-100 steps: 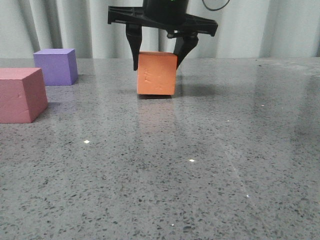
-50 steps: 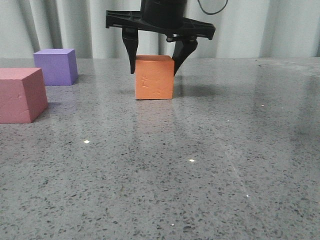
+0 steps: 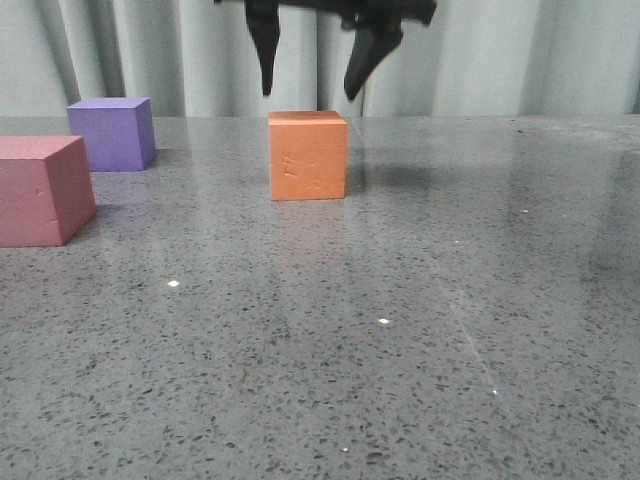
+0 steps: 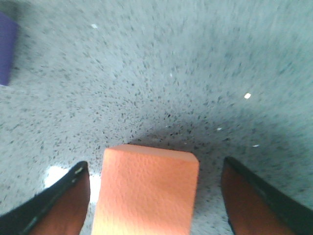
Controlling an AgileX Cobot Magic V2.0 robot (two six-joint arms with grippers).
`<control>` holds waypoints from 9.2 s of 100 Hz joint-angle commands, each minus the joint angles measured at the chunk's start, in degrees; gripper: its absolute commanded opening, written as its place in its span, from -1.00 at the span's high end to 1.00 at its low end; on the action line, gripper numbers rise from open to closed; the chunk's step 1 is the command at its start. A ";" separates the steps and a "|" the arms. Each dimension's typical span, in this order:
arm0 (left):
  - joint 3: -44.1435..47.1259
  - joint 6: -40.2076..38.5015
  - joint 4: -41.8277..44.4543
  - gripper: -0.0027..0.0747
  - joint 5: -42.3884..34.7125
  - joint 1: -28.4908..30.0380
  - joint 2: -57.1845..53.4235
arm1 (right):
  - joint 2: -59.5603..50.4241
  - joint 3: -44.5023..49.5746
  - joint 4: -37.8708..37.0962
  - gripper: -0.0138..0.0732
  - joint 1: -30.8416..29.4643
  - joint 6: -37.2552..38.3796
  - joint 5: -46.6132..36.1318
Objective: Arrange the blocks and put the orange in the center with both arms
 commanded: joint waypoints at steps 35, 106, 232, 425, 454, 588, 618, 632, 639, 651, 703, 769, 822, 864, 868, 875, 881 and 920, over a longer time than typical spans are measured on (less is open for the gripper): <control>-2.07 -0.10 -0.64 -0.56 -2.49 -0.48 0.07 | -14.44 -0.08 -13.66 -0.58 -0.69 -7.69 0.88; -2.07 -0.10 -0.64 -0.56 -2.37 -0.48 0.07 | -51.52 50.69 -12.68 -0.58 -18.16 -7.99 -10.16; -2.07 -0.10 -0.64 -0.56 -2.58 -0.48 0.07 | -80.57 75.70 -3.61 -0.58 -22.25 -7.99 -1.21; -55.09 -33.11 17.67 -0.36 -9.01 -33.67 59.02 | -80.57 75.70 -3.60 -0.58 -22.25 -7.99 -6.37; -55.09 -33.42 18.64 -0.34 -8.55 -33.79 59.24 | -80.57 75.70 -3.60 -0.58 -22.25 -7.99 -6.74; -55.34 -49.40 26.88 -0.57 -6.67 -35.50 64.93 | -80.57 75.70 -3.55 -0.58 -22.19 -7.99 -11.27; -55.34 -49.40 27.48 -0.57 -4.76 -35.50 66.64 | -80.57 75.70 -3.60 -0.58 -22.19 -7.99 -11.85; -55.34 -49.40 27.48 -0.55 -3.75 -35.50 67.34 | -80.57 75.70 -3.60 -0.58 -22.19 -7.99 -11.85; -55.34 -49.40 27.48 -0.48 -3.75 -35.50 67.34 | -80.57 75.70 -3.60 -0.58 -22.19 -7.99 -11.85; -55.34 -49.40 27.54 -0.19 -3.75 -35.50 67.34 | -80.57 75.70 -3.60 -0.58 -22.19 -7.99 -11.91; -59.05 -49.42 36.69 0.80 3.98 -35.50 64.34 | -80.57 75.70 -3.60 -0.58 -22.19 -7.99 -13.26; -59.05 -49.08 41.94 0.79 11.01 -33.95 58.88 | -80.57 75.70 -3.60 -0.58 -22.19 -7.99 -13.55; -59.05 -43.26 36.96 0.79 11.01 -28.77 58.78 | -80.57 75.70 -3.60 -0.58 -22.19 -7.99 -13.49; -51.43 -40.93 35.61 0.79 9.46 -24.58 54.82 | -80.57 75.70 -3.60 -0.58 -22.19 -7.99 -13.55; -50.48 -40.93 35.40 0.79 9.28 -24.03 54.02 | -80.57 75.70 -3.60 -0.58 -22.19 -7.99 -13.55; -48.41 -40.89 34.66 0.79 8.41 -23.27 52.97 | -80.57 75.70 -3.60 -0.58 -22.19 -7.99 -13.55; -47.06 -40.80 33.87 0.79 7.07 -23.16 52.17 | -80.57 75.70 -3.60 -0.58 -22.19 -7.99 -13.55; -43.11 -42.58 33.20 0.79 3.27 -23.16 50.91 | -80.57 75.70 -3.60 -0.58 -22.19 -7.99 -13.15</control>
